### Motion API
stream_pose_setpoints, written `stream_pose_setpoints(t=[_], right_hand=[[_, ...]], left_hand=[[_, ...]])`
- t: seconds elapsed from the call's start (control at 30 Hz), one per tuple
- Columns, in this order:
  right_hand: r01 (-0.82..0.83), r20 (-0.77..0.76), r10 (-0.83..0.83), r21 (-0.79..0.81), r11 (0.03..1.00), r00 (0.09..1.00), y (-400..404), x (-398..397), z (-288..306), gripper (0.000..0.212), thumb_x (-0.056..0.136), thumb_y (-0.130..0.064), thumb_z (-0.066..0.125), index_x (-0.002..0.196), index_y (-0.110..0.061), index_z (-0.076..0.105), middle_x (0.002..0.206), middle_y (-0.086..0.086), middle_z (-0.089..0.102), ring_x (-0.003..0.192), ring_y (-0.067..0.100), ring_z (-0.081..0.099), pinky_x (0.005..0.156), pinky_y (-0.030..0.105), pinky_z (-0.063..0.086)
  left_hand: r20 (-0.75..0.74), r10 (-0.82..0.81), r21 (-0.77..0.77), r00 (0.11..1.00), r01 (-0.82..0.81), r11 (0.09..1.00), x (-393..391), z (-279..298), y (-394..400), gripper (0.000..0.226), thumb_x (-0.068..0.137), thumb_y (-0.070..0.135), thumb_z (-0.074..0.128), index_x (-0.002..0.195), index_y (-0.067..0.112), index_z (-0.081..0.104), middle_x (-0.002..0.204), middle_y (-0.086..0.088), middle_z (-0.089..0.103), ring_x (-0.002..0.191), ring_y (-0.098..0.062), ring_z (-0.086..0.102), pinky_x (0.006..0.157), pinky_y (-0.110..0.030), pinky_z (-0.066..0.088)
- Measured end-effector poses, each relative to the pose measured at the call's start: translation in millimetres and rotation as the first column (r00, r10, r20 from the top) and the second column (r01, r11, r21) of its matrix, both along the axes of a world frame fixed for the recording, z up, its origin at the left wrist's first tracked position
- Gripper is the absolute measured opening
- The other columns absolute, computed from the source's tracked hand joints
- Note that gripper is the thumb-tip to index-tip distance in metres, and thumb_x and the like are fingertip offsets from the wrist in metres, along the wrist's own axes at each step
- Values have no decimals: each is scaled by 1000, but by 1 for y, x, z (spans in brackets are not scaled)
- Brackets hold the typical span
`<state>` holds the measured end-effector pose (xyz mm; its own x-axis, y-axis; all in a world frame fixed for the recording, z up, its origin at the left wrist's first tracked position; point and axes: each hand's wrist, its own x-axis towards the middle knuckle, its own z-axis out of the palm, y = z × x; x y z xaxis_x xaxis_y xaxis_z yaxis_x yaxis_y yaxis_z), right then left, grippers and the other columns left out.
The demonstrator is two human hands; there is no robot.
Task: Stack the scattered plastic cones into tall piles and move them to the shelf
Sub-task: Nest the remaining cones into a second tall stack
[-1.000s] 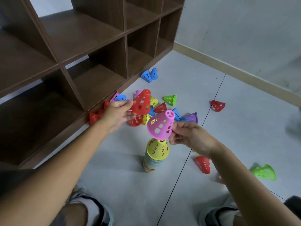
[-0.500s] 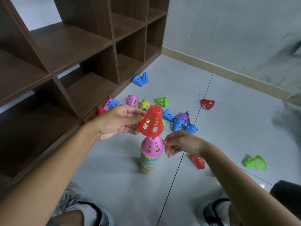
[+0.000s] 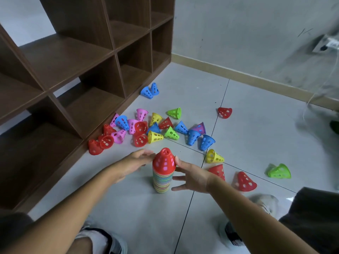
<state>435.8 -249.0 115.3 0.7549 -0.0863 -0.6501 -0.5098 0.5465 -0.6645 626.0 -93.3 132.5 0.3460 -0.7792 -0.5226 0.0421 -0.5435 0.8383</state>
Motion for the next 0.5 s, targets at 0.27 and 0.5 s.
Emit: stream_pose_setpoints(t=[0.27, 0.5], right_hand=[[225, 51, -233, 129, 966, 971, 24, -7, -15, 97, 48, -67, 87, 128, -18, 64, 141, 12, 46, 130, 31, 49, 102, 36, 50], [267, 53, -274, 108, 958, 960, 18, -44, -15, 92, 54, -64, 87, 130, -18, 64, 144, 13, 47, 133, 32, 48, 112, 43, 43]], left_hand=[[-359, 224, 19, 906, -233, 972, -48, -40, -3, 84, 74, 78, 47, 137, 23, 55, 139, -3, 59, 129, -18, 54, 113, -37, 39], [-361, 163, -20, 918, -182, 983, -81, -33, -13, 79, 78, 67, 45, 138, 16, 53, 139, -9, 55, 131, -20, 51, 115, -37, 38]])
